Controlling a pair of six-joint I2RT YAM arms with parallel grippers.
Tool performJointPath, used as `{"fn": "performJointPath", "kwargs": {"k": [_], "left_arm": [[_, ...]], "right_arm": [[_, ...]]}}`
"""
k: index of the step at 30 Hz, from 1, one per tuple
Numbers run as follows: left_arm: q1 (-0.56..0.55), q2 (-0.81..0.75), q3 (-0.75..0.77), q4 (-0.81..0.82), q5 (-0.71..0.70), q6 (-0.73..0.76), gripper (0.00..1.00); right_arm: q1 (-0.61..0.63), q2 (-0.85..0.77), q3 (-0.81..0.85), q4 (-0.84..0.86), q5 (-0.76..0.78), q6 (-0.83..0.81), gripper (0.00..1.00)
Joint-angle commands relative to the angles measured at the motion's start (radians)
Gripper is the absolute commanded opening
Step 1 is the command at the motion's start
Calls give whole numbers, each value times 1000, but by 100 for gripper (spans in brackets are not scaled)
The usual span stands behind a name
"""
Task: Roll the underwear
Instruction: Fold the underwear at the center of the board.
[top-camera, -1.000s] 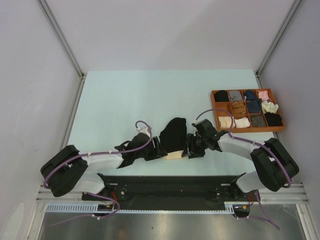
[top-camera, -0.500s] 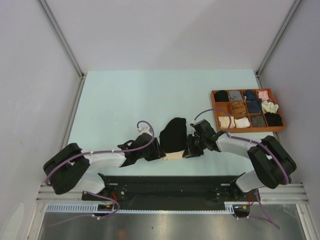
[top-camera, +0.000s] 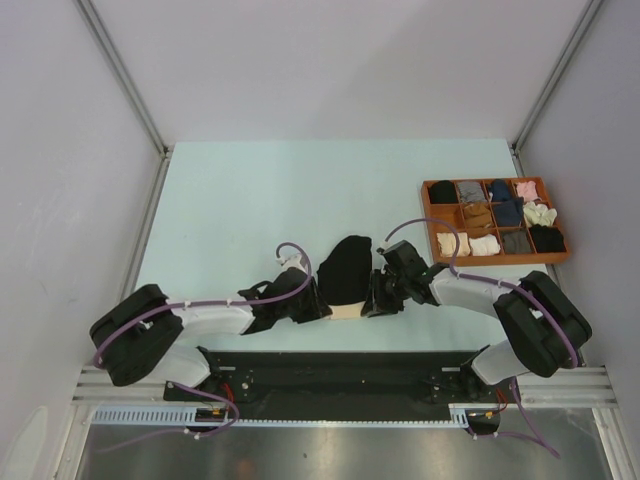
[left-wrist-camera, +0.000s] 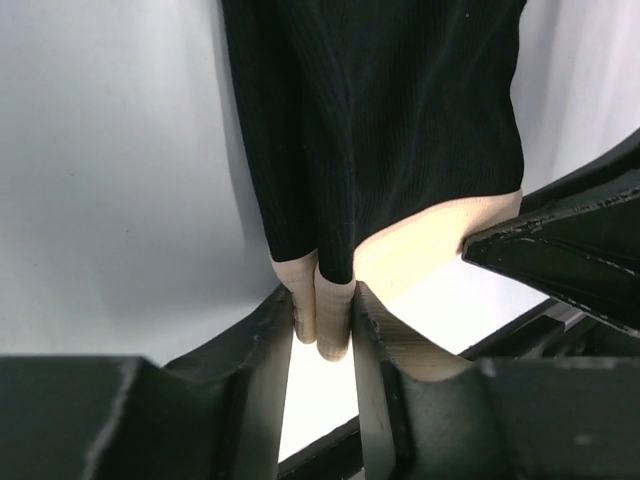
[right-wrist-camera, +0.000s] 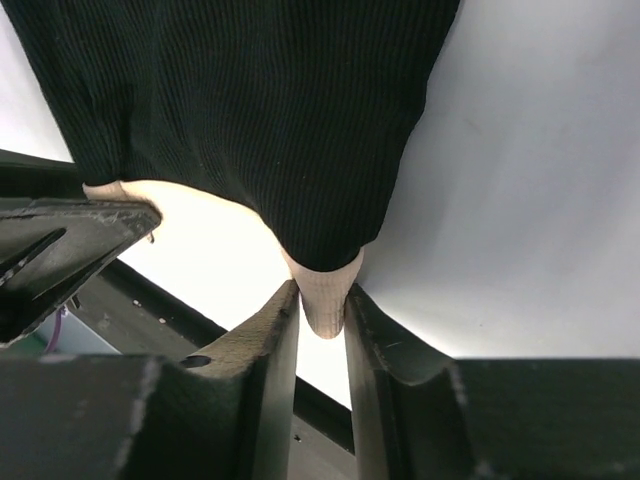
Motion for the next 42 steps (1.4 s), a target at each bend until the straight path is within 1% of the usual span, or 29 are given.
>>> {"fn": "performJointPath", "kwargs": {"k": [1, 3, 7, 13, 17, 20, 21, 23, 28, 31, 32, 33, 35, 36, 39, 42], "left_arm": [[-12, 18, -3, -165, -65, -3, 33], [-12, 6, -2, -202, -88, -3, 34], [-12, -18, 9, -236, -128, 5, 45], [-15, -69, 37, -314, -192, 6, 47], [-15, -71, 32, -290, -202, 11, 47], [-15, -49, 32, -261, -192, 15, 46], [-15, -45, 35, -258, -191, 15, 45], [-15, -29, 35, -242, -188, 20, 44], [-15, -6, 8, -161, -140, 29, 38], [-15, 26, -5, -115, -114, 37, 32], [-15, 34, -6, -88, -101, 35, 27], [-15, 49, -8, -84, -99, 34, 18], [-15, 57, -8, -86, -96, 29, 14], [-15, 58, -9, -86, -96, 29, 9], [-15, 49, -11, -97, -102, 28, 0], [-15, 26, -11, -110, -117, 31, 0]], "right_arm": [[10, 8, -9, -2, 44, 6, 31], [10, 3, -9, -8, 50, 3, 31], [8, 5, -9, -13, 56, 0, 32], [7, -6, -9, -14, 64, 3, 34], [5, 3, -9, -14, 62, 0, 32], [8, 2, -9, -17, 65, 0, 39], [8, -4, -9, -22, 68, 0, 44], [8, -10, -9, -23, 71, 0, 46], [8, -29, -9, -26, 77, 1, 47], [8, -35, -8, -30, 82, 4, 50], [10, -38, -9, -31, 84, 3, 50], [8, -40, -8, -31, 88, 3, 51], [10, -44, -9, -34, 94, 3, 51], [8, -46, -9, -33, 97, 1, 51], [8, -46, -9, -34, 106, 1, 50], [8, -50, -9, -43, 111, 4, 50]]}}
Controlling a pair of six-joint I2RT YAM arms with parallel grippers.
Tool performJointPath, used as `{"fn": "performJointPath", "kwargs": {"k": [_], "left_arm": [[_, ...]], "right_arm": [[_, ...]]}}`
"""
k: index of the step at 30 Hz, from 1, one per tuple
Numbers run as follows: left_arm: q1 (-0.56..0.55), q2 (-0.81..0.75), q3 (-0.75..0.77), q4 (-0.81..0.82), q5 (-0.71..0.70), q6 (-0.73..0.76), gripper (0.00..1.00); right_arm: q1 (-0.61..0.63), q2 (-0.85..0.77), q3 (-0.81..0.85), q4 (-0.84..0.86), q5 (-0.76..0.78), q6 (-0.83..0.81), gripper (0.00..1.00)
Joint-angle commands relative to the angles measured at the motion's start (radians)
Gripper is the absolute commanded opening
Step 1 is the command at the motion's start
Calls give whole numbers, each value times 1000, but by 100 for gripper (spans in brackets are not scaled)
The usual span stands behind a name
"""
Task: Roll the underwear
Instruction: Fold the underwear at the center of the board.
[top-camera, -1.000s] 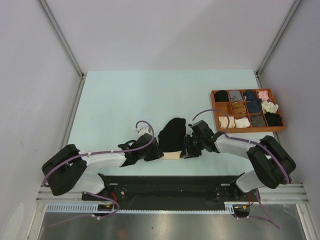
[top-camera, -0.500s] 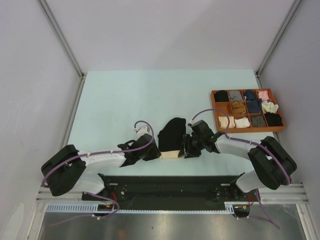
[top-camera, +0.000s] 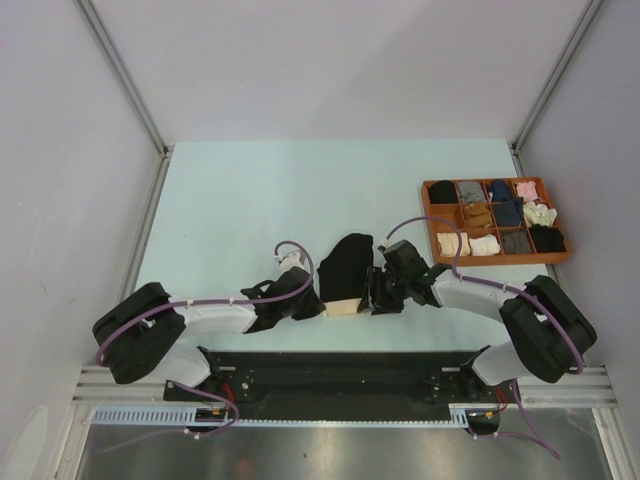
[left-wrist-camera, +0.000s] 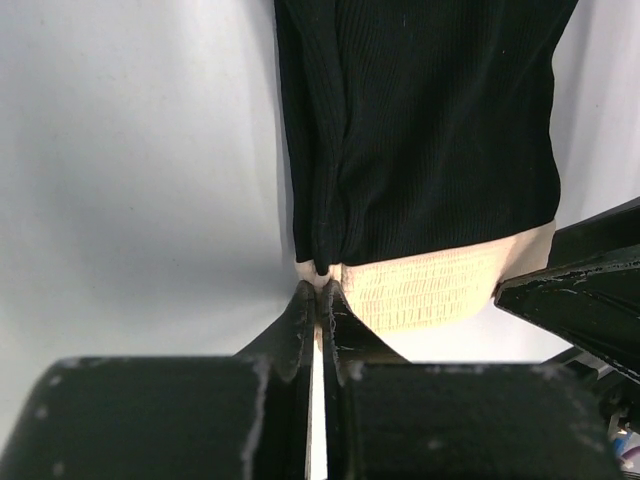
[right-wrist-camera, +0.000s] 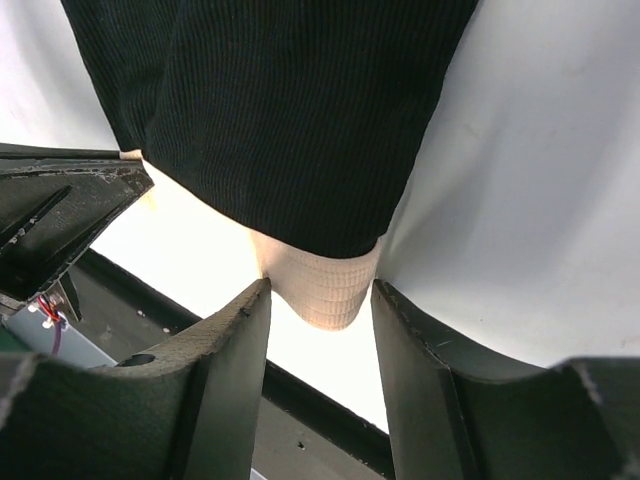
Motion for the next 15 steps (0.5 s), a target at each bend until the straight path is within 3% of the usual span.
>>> {"fn": "performJointPath", "kwargs": {"k": [1, 6, 10, 15], "left_arm": [[-5, -4, -31, -83, -6, 24, 0], [-7, -50, -14, -155, -25, 50, 0], [-8, -75, 8, -201, -42, 71, 0], [-10, -81, 12, -211, -43, 76, 0]], "right_arm": [[1, -24, -8, -44, 62, -7, 50], [14, -168, 23, -137, 163, -7, 50], [37, -274, 32, -113, 189, -6, 46], [68, -261, 32, -20, 180, 8, 25]]}}
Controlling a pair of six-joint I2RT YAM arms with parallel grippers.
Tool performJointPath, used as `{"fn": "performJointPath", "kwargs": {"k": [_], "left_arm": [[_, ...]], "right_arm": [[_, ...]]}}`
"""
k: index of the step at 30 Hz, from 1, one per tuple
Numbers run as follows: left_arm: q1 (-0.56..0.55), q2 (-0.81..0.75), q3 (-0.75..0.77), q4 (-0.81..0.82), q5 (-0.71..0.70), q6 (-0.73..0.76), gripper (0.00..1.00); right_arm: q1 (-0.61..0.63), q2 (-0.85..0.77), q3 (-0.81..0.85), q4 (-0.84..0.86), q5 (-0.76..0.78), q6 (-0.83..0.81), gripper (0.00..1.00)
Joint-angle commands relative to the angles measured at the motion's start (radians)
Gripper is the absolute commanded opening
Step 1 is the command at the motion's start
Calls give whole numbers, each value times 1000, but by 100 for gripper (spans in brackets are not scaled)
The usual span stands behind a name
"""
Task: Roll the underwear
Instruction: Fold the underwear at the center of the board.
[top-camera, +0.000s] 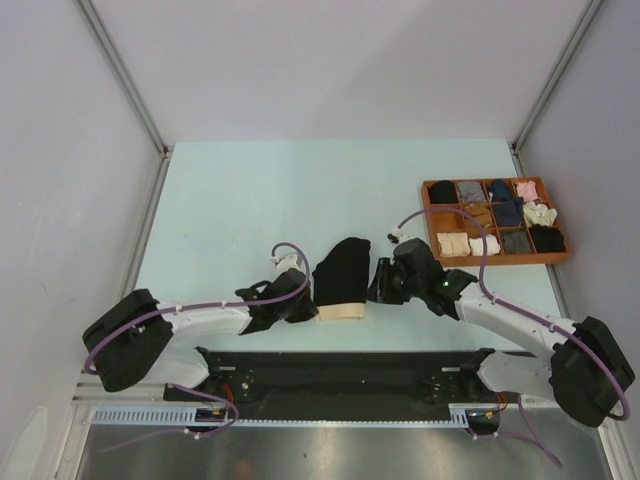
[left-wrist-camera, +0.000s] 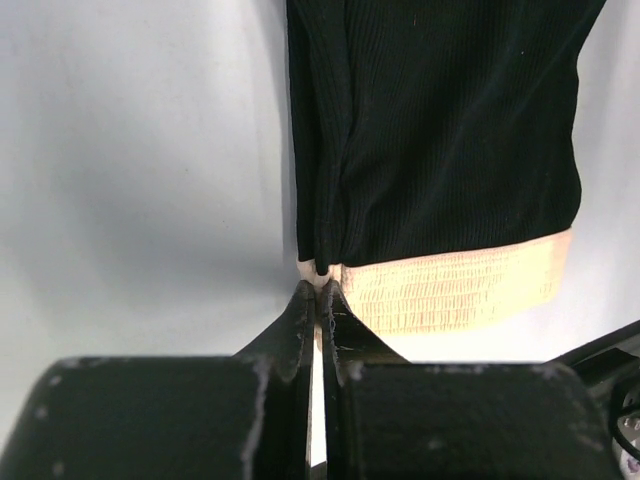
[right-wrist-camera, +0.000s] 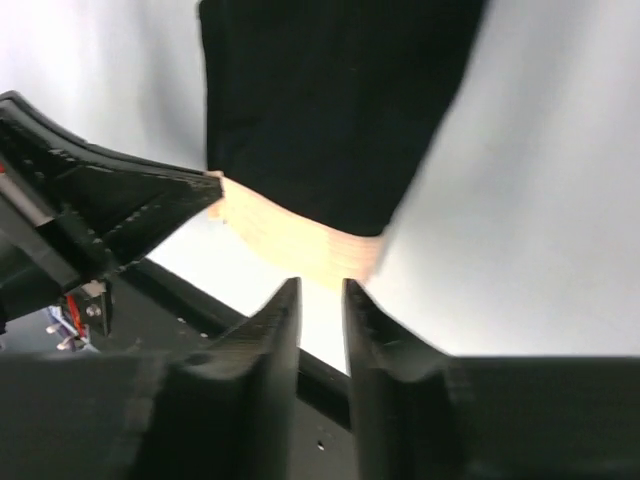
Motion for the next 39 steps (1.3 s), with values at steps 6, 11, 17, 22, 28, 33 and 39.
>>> {"fn": "performJointPath", "kwargs": {"k": [6, 11, 17, 22, 28, 33, 39], "left_arm": [[-9, -15, 11, -88, -25, 41, 0], [-7, -13, 4, -82, -23, 38, 0], [-9, -15, 1, -82, -23, 38, 0], [-9, -21, 2, -93, -32, 33, 0], [-9, -33, -15, -94, -43, 18, 0], [-9, -30, -29, -67, -37, 18, 0], [-9, -27, -32, -65, -37, 24, 0]], "right_arm": [[58, 135, 27, 105, -16, 31, 16], [81, 168, 27, 144, -19, 28, 13], [89, 223, 27, 122, -1, 21, 12], [92, 280, 27, 78, 31, 10, 11], [93, 338, 27, 68, 71, -7, 11], [102, 326, 27, 95, 19, -5, 13], [54, 143, 27, 58, -12, 4, 38]]}}
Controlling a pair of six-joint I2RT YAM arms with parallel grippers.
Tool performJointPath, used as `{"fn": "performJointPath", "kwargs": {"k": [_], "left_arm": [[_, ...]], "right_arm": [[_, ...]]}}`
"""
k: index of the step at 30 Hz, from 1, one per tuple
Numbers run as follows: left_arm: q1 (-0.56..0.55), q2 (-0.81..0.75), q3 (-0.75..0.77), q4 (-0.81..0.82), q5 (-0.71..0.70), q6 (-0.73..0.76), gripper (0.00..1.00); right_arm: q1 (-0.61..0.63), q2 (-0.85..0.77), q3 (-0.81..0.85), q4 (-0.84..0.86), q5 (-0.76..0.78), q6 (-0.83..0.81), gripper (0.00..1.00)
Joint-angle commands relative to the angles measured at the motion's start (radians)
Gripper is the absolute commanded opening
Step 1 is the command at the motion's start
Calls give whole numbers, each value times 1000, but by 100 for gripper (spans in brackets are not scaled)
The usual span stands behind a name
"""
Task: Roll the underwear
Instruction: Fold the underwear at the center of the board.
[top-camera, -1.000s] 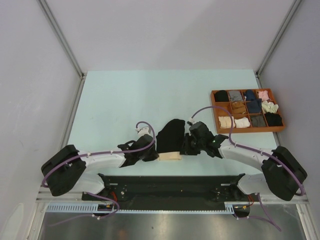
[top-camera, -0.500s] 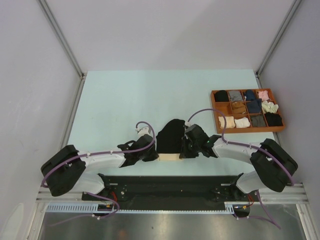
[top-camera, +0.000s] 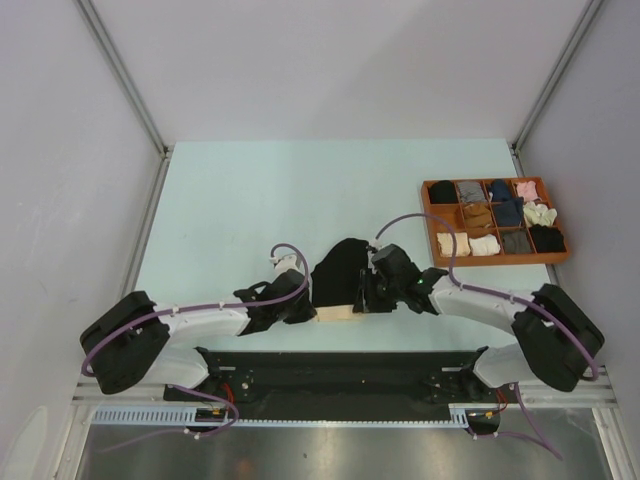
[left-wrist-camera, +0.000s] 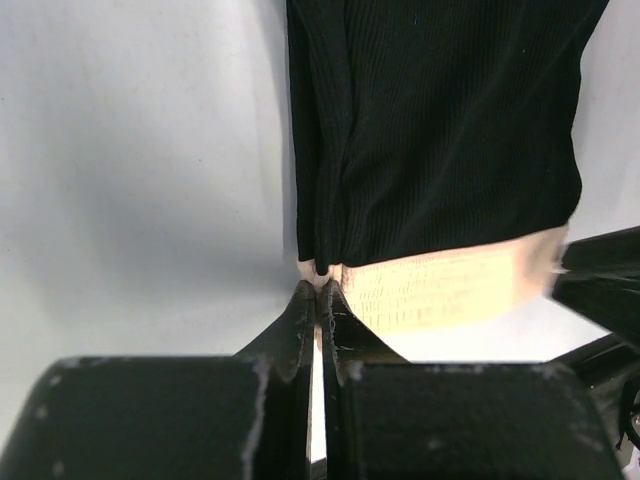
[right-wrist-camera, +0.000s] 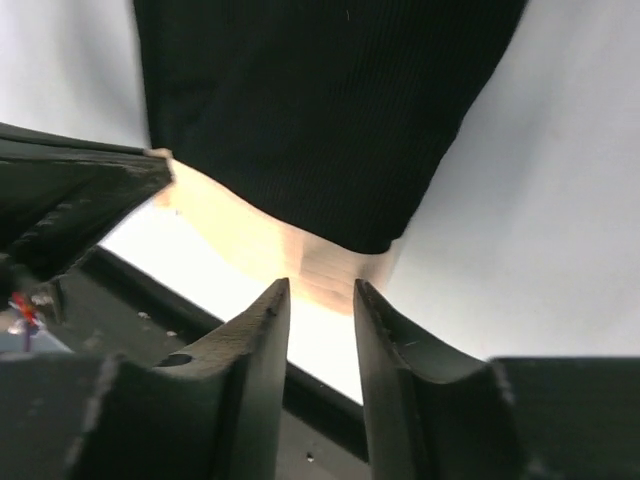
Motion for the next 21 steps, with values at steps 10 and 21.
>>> {"fn": "performJointPath", "kwargs": {"k": [10, 21], "left_arm": [[-7, -14, -27, -48, -35, 16, 0], [-7, -17, -24, -55, -39, 17, 0]], "right_arm": [[-105, -19, 0, -26, -103, -28, 44], [-101, 35, -12, -17, -148, -15, 44]]}}
